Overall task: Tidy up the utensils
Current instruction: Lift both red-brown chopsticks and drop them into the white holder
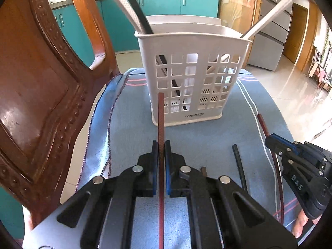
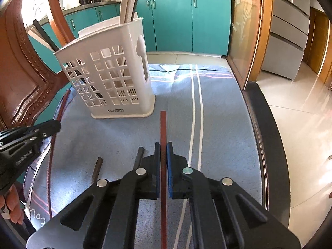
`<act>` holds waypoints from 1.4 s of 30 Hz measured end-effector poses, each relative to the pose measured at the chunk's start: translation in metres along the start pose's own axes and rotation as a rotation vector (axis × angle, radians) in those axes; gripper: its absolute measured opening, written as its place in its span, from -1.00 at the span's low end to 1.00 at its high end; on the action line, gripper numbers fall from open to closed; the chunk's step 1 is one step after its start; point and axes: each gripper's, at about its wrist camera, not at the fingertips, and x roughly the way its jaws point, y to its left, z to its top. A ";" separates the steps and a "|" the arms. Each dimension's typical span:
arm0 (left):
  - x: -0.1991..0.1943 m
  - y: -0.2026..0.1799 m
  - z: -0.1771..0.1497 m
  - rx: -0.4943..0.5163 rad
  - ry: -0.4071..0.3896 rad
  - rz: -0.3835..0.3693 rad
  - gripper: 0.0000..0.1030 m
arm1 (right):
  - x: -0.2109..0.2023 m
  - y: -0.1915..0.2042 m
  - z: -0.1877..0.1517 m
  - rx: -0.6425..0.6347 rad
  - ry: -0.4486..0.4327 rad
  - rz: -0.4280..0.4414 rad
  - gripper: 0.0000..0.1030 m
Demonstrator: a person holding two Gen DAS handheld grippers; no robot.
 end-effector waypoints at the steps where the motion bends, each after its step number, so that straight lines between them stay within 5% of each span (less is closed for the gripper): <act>1: 0.001 0.000 -0.001 0.002 0.010 0.001 -0.87 | 0.003 0.000 -0.001 0.002 0.011 -0.008 -0.87; 12: -0.004 0.020 0.004 -0.048 -0.018 -0.008 -0.87 | -0.009 0.007 0.006 0.022 -0.014 0.043 -0.87; 24: -0.089 0.037 0.030 -0.086 -0.221 -0.153 -0.87 | -0.128 -0.005 0.036 0.055 -0.242 0.194 -0.87; 31: -0.179 0.061 0.096 -0.152 -0.505 -0.257 -0.87 | -0.169 -0.013 0.066 0.062 -0.353 0.218 -0.87; 35: -0.194 0.074 0.128 -0.234 -0.670 -0.263 -0.87 | -0.174 -0.013 0.076 0.062 -0.351 0.220 -0.87; 38: -0.163 0.067 0.140 -0.230 -0.658 -0.191 -0.87 | -0.173 -0.010 0.082 0.052 -0.344 0.216 -0.87; 42: -0.105 0.069 0.148 -0.271 -0.518 -0.194 -0.87 | -0.184 -0.002 0.104 0.040 -0.381 0.222 -0.87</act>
